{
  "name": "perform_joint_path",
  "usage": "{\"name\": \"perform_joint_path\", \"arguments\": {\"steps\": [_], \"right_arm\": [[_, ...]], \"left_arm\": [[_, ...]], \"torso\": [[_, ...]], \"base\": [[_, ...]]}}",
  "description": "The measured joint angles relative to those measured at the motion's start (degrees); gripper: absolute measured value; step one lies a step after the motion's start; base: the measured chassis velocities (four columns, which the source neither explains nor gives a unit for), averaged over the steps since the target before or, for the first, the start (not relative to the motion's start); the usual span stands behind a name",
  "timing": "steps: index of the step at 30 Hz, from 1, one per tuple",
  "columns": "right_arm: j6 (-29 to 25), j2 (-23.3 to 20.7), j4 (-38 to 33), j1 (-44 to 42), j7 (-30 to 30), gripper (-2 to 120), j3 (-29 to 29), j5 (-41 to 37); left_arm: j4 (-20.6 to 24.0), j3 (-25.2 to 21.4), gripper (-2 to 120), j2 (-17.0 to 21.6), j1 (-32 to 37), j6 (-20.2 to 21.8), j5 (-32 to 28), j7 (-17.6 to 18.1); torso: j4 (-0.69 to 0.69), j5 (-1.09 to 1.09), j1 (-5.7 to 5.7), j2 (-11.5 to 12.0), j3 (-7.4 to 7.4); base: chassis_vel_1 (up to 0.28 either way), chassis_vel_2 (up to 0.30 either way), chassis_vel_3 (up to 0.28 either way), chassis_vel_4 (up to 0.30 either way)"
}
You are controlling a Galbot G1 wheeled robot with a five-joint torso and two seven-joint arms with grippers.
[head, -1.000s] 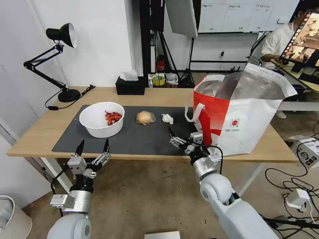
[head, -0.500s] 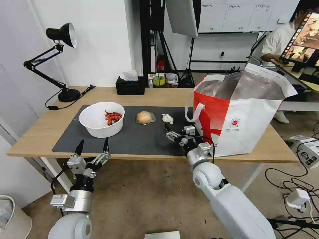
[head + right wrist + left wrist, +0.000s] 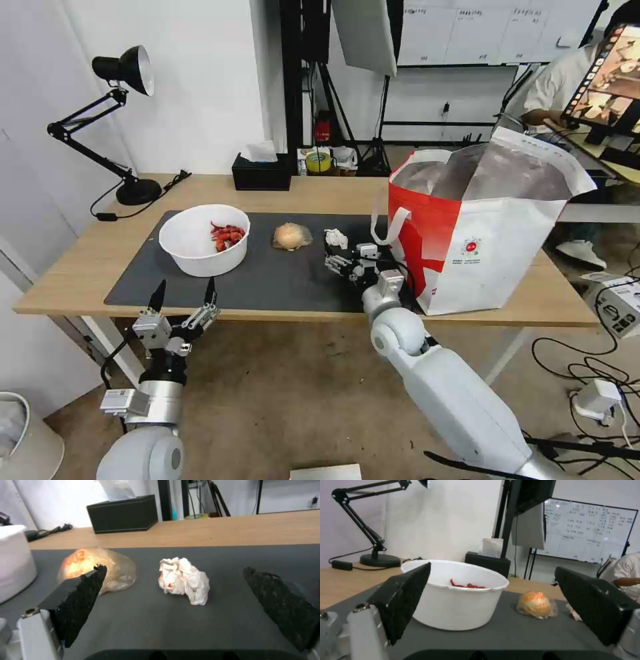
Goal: Pick up the trash from the table and place it into the takeout bag.
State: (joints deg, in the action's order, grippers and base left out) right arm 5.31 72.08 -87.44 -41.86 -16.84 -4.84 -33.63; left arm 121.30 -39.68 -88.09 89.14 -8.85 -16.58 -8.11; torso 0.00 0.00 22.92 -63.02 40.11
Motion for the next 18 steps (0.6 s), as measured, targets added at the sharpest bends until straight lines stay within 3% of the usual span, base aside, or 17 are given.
{"name": "perform_joint_path", "arguments": {"steps": [18], "right_arm": [[2.6,6.2,10.9,8.7,-5.1,100,-3.5,-0.5]], "left_arm": [[-0.5,-0.7,100,0.3,0.3,-1.0,-0.3,-0.1]], "torso": [[0.0,0.0,0.0,0.0,0.0]], "base": [[0.0,0.0,0.0,0.0]]}}
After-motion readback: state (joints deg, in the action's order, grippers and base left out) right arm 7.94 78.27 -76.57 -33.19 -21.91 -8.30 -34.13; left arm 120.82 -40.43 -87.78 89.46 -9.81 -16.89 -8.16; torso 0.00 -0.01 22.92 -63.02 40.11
